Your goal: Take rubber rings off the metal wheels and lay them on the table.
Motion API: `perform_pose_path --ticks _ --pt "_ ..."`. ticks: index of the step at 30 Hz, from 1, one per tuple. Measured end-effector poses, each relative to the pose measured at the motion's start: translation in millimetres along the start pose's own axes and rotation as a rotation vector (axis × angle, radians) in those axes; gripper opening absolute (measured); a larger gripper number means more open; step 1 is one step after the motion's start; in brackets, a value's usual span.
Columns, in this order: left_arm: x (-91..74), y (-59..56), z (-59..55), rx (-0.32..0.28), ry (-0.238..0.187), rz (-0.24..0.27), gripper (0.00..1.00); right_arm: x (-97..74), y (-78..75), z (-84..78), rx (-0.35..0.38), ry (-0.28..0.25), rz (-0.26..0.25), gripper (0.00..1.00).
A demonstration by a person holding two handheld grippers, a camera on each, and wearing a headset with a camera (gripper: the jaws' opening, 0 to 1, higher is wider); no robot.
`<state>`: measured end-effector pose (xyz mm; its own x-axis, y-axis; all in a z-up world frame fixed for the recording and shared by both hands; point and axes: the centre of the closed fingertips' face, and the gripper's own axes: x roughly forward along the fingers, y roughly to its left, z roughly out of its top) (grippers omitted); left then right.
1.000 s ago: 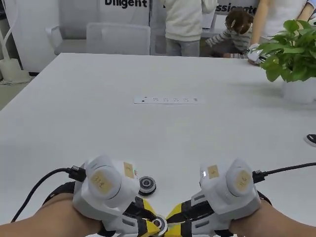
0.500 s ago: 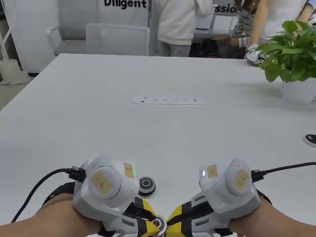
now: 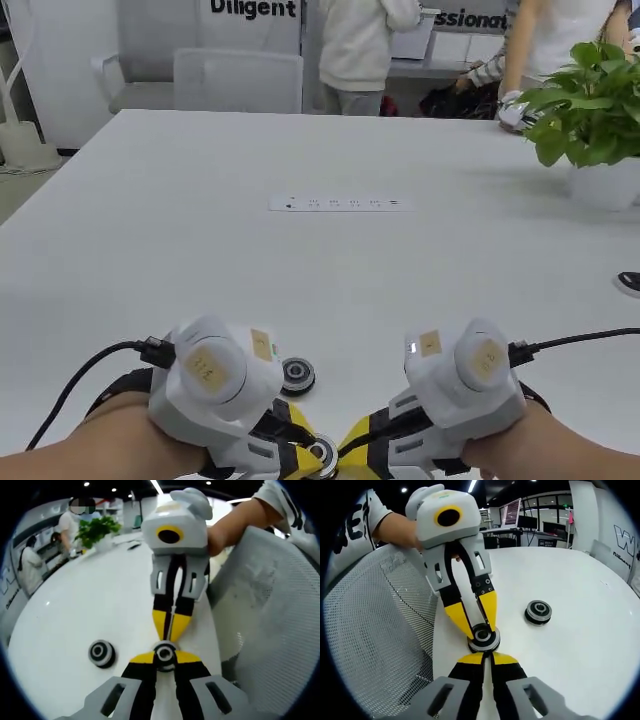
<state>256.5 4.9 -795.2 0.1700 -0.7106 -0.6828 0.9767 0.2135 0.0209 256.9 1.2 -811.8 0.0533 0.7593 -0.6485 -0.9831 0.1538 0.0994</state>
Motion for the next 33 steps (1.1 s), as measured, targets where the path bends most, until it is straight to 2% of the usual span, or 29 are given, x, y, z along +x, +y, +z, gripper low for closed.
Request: perform_pose_path --ticks 9,14,23,28,33 --pt "0.5 0.1 0.2 0.003 0.0 0.0 0.13 -1.3 -1.9 -0.5 0.033 -0.008 -0.005 0.0" --pt "0.5 -0.1 -0.2 0.003 0.0 0.002 0.13 -2.4 -2.7 -1.0 0.08 -0.02 -0.006 0.0" --pt "0.5 -0.5 -0.4 0.003 0.001 0.005 0.13 -2.1 -3.6 0.1 0.12 -0.033 -0.01 0.0" --pt "0.5 -0.5 -0.2 0.003 0.003 0.008 0.13 -3.8 -5.7 1.3 0.176 -0.053 -0.01 0.0" --pt "0.5 0.3 -0.3 0.001 0.004 0.012 0.13 -5.1 -7.1 2.4 0.194 -0.062 -0.019 0.0"
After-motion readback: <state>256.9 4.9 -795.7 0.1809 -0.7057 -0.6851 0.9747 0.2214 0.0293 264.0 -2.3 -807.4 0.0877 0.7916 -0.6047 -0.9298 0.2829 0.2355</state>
